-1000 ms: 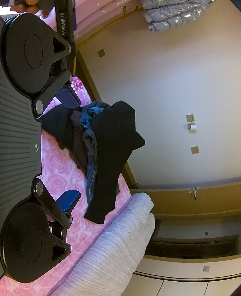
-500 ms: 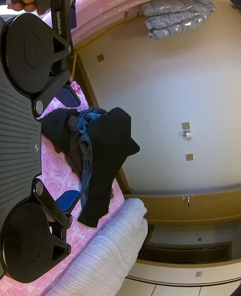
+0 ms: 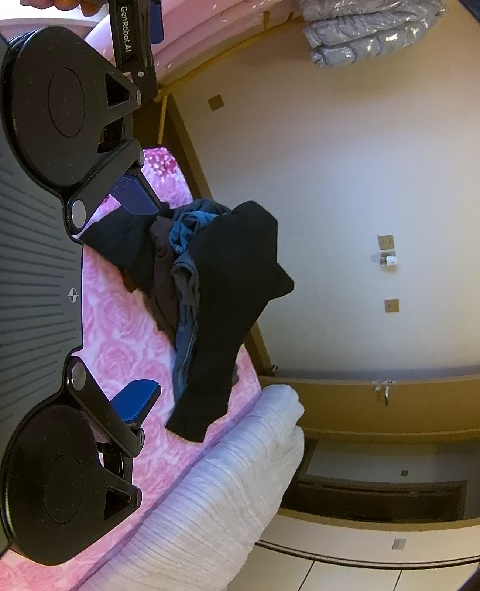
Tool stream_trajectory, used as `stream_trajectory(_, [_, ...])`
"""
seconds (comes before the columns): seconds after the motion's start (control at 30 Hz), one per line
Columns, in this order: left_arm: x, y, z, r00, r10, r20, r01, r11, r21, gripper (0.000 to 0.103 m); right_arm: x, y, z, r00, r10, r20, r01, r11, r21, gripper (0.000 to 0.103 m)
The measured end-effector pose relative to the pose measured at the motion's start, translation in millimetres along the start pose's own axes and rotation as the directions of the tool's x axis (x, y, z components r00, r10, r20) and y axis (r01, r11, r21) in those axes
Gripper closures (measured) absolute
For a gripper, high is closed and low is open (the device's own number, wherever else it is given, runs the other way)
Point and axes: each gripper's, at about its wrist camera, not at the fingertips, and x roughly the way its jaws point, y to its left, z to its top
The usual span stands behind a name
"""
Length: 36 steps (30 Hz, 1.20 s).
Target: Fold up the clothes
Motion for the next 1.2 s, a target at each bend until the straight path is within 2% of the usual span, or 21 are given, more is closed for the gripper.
stream_trajectory(1.2, [-1.5, 2.8, -5.5, 1.0, 0.013, -0.006, -0.013, 1.0, 0.0, 0.007, 7.8, 4.9, -6.8, 0.999, 0.044, -0.015, -0.044, 0.999, 0.011, 0.005])
